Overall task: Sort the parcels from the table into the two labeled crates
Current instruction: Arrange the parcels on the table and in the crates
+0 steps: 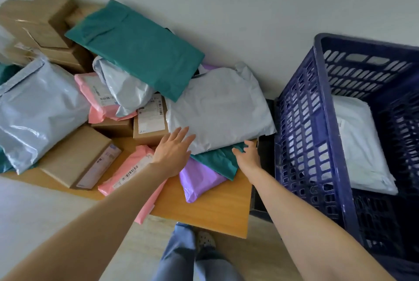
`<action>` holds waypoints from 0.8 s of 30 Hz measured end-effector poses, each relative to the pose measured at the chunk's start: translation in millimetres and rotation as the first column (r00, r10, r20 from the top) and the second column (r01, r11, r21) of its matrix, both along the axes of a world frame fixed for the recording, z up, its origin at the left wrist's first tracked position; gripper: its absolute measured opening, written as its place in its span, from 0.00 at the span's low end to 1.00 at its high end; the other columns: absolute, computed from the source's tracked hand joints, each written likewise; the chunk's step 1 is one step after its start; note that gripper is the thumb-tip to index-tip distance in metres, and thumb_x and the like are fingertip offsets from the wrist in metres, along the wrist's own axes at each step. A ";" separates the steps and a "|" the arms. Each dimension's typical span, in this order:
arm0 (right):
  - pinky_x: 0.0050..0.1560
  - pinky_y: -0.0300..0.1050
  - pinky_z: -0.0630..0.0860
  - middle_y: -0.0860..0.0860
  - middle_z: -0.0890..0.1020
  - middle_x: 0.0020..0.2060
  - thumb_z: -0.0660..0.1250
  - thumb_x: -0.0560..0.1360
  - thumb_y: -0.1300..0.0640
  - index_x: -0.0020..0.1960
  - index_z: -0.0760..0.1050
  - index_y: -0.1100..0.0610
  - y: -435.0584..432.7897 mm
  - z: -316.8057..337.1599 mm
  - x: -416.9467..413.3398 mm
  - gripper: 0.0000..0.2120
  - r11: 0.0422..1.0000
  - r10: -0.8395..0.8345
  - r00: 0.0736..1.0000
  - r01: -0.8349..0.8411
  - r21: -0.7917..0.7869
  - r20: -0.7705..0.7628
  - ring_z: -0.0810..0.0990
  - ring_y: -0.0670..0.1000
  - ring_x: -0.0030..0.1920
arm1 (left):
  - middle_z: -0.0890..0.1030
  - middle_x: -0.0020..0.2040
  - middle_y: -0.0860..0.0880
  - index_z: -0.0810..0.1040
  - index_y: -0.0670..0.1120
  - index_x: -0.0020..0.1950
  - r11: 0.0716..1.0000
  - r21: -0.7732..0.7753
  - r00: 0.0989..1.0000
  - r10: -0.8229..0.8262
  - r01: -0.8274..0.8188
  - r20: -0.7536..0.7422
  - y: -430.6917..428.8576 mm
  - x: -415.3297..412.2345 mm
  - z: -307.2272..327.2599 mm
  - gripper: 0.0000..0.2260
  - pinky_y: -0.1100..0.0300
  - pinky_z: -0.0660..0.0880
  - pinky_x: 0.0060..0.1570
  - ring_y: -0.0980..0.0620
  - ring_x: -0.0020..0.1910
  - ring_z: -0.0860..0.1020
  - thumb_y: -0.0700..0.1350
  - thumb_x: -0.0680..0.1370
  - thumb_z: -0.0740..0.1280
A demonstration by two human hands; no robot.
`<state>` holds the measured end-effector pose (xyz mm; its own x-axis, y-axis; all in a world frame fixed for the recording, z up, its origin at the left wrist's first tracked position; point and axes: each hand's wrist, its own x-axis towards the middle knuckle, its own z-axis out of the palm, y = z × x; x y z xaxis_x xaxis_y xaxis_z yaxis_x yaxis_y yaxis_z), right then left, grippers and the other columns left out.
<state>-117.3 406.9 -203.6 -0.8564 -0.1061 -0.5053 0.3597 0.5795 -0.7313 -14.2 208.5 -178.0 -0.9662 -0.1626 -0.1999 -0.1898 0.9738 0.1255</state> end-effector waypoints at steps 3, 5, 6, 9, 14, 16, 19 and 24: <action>0.57 0.41 0.68 0.54 0.74 0.63 0.67 0.78 0.58 0.71 0.65 0.59 -5.7 -8.7 -4.9 0.24 0.997 -0.067 0.997 0.068 -0.036 0.043 0.74 0.53 0.61 | 0.49 0.80 0.48 0.55 0.52 0.78 0.995 -0.044 0.996 -0.084 0.085 0.024 -4.3 -11.0 -4.9 0.24 0.50 0.43 0.76 0.48 0.78 0.46 0.51 0.83 0.55; 0.56 0.44 0.70 0.52 0.76 0.56 0.68 0.77 0.56 0.66 0.70 0.58 -12.1 -14.5 -8.8 0.18 0.994 -0.108 0.992 0.109 -0.016 0.071 0.75 0.53 0.58 | 0.48 0.80 0.48 0.54 0.52 0.78 0.991 -0.050 0.991 -0.125 0.127 0.046 -9.5 -18.8 -9.1 0.24 0.49 0.40 0.75 0.48 0.78 0.44 0.52 0.83 0.55; 0.52 0.45 0.71 0.50 0.76 0.48 0.67 0.77 0.55 0.57 0.74 0.57 -14.6 -20.1 -12.1 0.10 0.991 -0.132 0.988 0.133 -0.003 0.078 0.75 0.53 0.52 | 0.48 0.80 0.48 0.54 0.52 0.78 0.988 -0.055 0.988 -0.142 0.145 0.057 -11.6 -21.5 -10.7 0.24 0.49 0.39 0.75 0.48 0.78 0.44 0.53 0.83 0.55; 0.36 0.44 0.66 0.51 0.70 0.29 0.67 0.76 0.55 0.32 0.69 0.57 -26.2 -25.2 -16.8 0.16 0.963 -0.266 0.959 0.269 -0.014 0.094 0.69 0.52 0.34 | 0.49 0.80 0.47 0.55 0.53 0.78 0.974 -0.074 0.974 -0.205 0.212 0.094 -19.6 -27.9 -15.0 0.26 0.48 0.37 0.75 0.48 0.79 0.45 0.56 0.82 0.56; 0.42 0.50 0.76 0.51 0.75 0.31 0.69 0.74 0.57 0.35 0.72 0.57 -39.5 -22.6 -20.3 0.12 0.886 -0.446 0.878 0.461 -0.057 0.175 0.73 0.51 0.34 | 0.52 0.79 0.47 0.57 0.54 0.77 0.955 -0.118 0.959 -0.261 0.273 0.109 -23.6 -34.4 -15.5 0.26 0.44 0.33 0.72 0.48 0.78 0.46 0.59 0.81 0.56; 0.34 0.47 0.72 0.51 0.72 0.27 0.68 0.73 0.60 0.32 0.69 0.57 -42.8 -21.4 -21.5 0.14 0.874 -0.462 0.872 0.479 -0.082 0.162 0.69 0.50 0.29 | 0.53 0.79 0.47 0.58 0.53 0.77 0.952 -0.119 0.956 -0.270 0.282 0.113 -21.1 -38.2 -13.6 0.26 0.43 0.32 0.72 0.47 0.78 0.48 0.60 0.81 0.56; 0.31 0.43 0.65 0.50 0.70 0.25 0.66 0.73 0.62 0.27 0.66 0.57 -45.0 -16.0 -21.9 0.17 0.879 -0.459 0.882 0.468 -0.085 0.111 0.67 0.50 0.28 | 0.55 0.78 0.46 0.59 0.52 0.76 0.952 -0.104 0.955 -0.278 0.288 0.105 -14.5 -46.5 -10.1 0.27 0.43 0.35 0.73 0.46 0.78 0.50 0.61 0.80 0.56; 0.37 0.48 0.66 0.53 0.71 0.28 0.65 0.73 0.63 0.28 0.66 0.57 -40.8 8.6 -20.3 0.16 0.884 -0.454 0.891 0.451 -0.122 -0.003 0.70 0.55 0.35 | 0.58 0.77 0.45 0.61 0.50 0.75 0.946 -0.095 0.951 -0.309 0.311 0.029 -0.3 -58.5 1.0 0.27 0.46 0.45 0.74 0.45 0.76 0.56 0.62 0.79 0.57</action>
<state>-137.6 366.0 -195.0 -0.8400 0.2410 -0.4862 0.5392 0.2704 -0.7976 -72.6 208.2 -177.0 -0.9694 0.1253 -0.2113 0.1223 0.9921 0.0270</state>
